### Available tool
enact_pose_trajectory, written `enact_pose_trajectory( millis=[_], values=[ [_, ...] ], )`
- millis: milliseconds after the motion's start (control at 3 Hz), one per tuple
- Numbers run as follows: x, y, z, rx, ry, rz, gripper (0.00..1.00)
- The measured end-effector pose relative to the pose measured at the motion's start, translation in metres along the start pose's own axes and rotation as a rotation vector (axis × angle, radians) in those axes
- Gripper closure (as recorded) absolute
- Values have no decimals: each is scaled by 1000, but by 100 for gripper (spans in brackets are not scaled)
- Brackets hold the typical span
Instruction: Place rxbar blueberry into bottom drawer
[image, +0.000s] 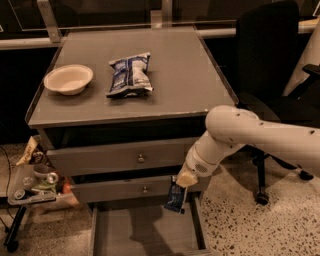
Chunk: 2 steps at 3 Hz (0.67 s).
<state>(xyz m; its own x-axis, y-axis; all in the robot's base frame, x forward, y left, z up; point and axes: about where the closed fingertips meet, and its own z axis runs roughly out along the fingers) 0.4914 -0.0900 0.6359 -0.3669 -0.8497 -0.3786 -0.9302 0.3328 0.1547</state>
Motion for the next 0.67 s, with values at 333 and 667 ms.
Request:
enact_pose_trajectory(
  millis=[333,667],
  values=[
    [18,6,65,-92,-14,86,100],
    [18,6,65,-92,-14,86,100]
  ],
)
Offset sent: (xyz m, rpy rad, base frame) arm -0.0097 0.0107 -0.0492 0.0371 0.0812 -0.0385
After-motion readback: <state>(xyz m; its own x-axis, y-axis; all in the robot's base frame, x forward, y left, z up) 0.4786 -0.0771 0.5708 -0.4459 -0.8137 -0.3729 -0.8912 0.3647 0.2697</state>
